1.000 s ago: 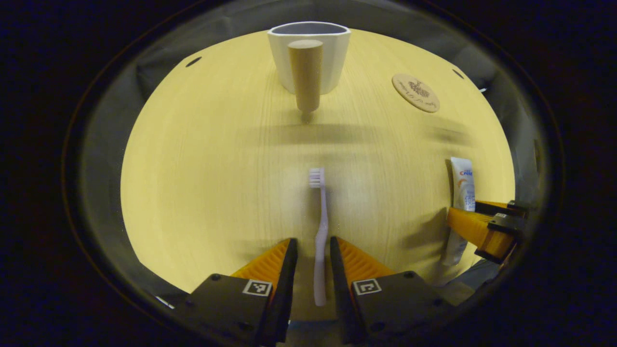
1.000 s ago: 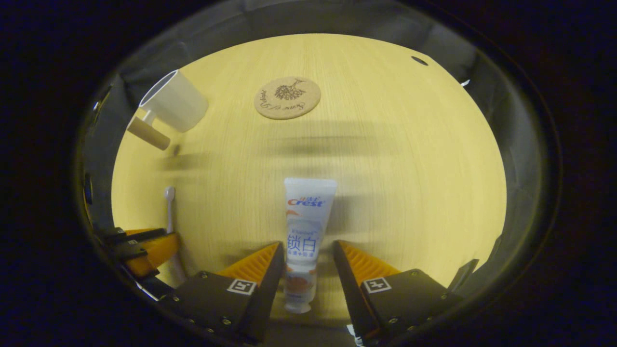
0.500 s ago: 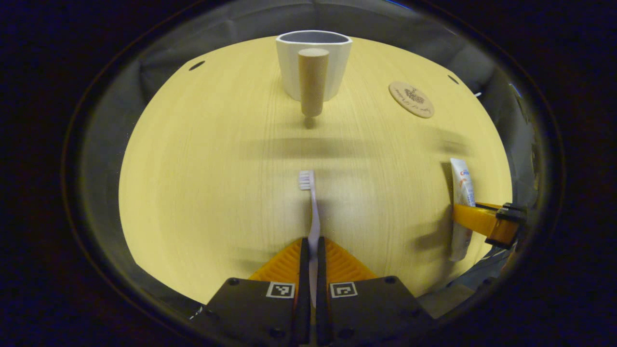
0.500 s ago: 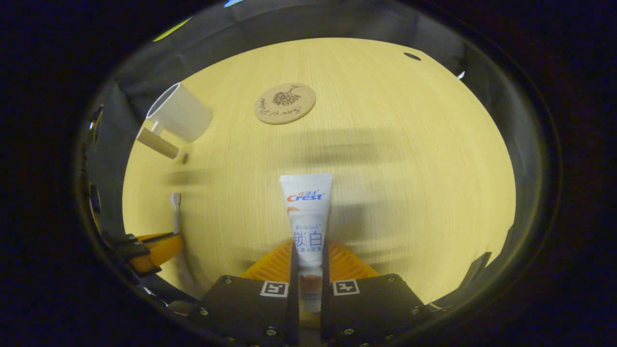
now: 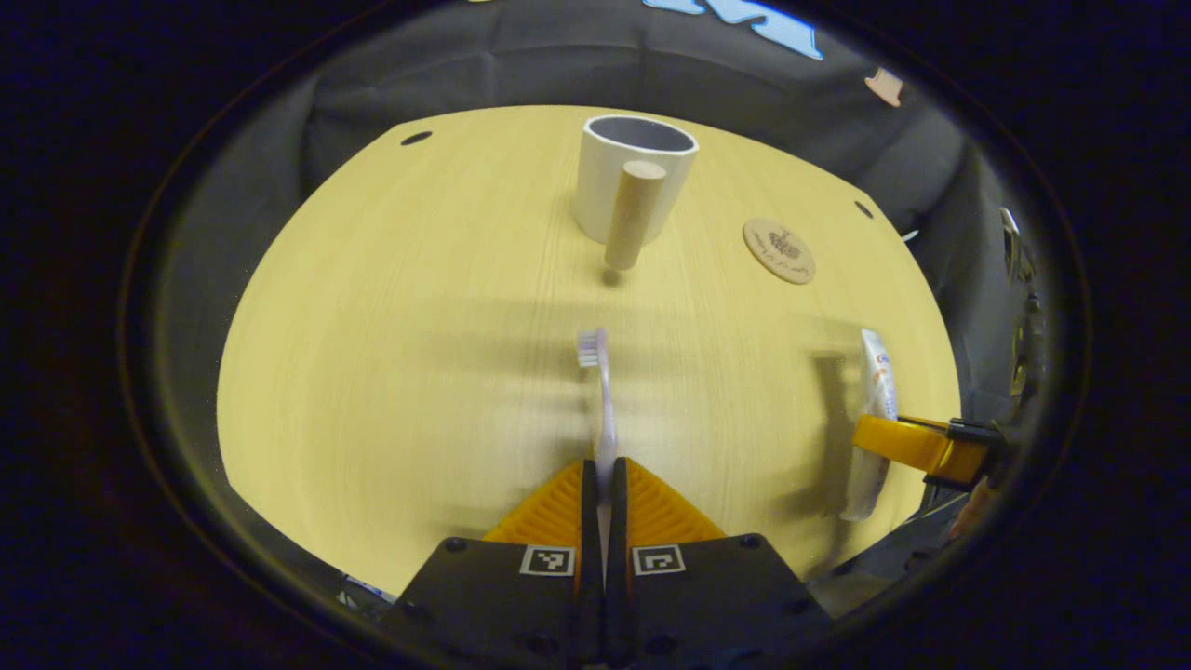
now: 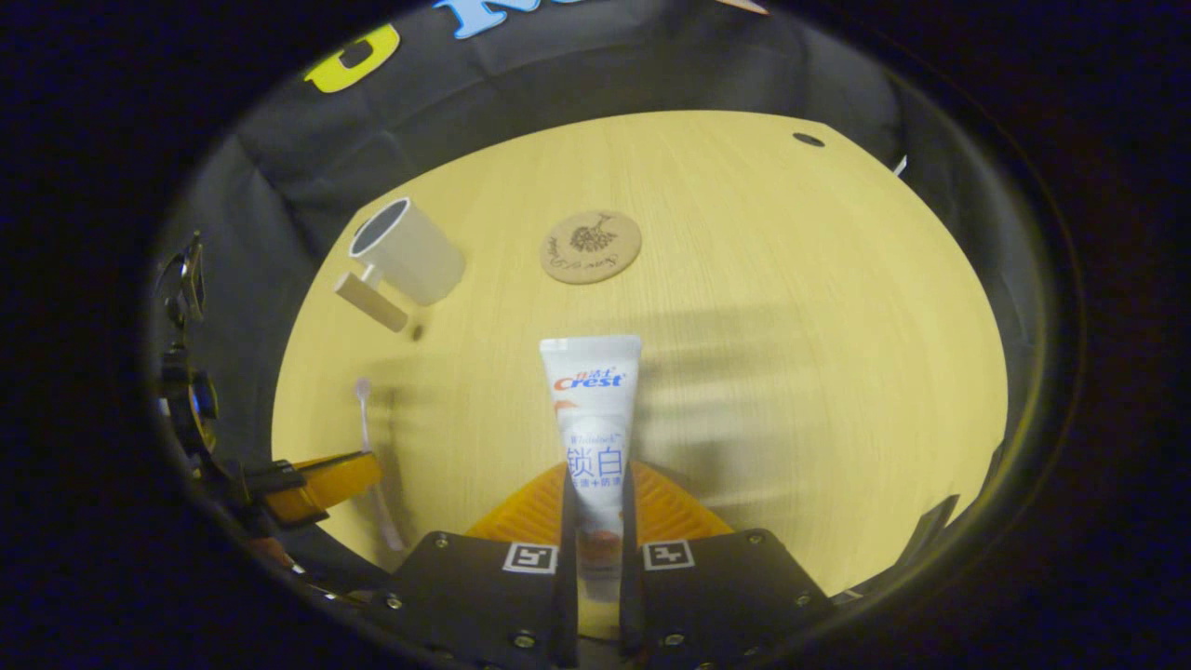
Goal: Put the toothbrush and toothpaste on the desktop into the cup, then pick up the cup and place it on the coaster on the desktop.
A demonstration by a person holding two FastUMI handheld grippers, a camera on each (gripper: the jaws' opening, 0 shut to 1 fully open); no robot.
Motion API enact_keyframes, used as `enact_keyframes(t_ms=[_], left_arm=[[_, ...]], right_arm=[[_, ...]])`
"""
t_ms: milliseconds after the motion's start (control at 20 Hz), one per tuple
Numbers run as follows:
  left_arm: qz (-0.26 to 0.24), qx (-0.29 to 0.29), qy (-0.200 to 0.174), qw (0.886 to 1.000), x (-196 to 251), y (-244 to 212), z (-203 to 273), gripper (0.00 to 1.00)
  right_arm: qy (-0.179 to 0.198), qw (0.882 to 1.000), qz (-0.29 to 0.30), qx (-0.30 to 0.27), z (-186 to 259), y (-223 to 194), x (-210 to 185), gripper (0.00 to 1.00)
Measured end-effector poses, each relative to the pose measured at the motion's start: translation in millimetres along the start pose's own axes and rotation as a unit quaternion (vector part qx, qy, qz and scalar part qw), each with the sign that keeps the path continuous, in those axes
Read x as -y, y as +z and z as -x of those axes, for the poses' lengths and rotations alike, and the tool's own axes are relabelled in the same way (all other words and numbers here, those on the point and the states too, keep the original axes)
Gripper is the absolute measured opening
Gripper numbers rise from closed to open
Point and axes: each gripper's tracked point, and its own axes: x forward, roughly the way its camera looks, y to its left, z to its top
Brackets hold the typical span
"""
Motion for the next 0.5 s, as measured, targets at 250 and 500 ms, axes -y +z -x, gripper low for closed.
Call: enact_keyframes(t_ms=[250,500], left_arm=[[0.027,0.065,-0.009,0.997,-5,25,33,0.08],[0.045,0.152,-0.019,0.987,-10,68,64,0.08]], right_arm=[[0.022,0.998,0.012,0.056,16,27,-14,0.19],[0.046,0.992,0.027,0.114,37,54,-28,0.19]])
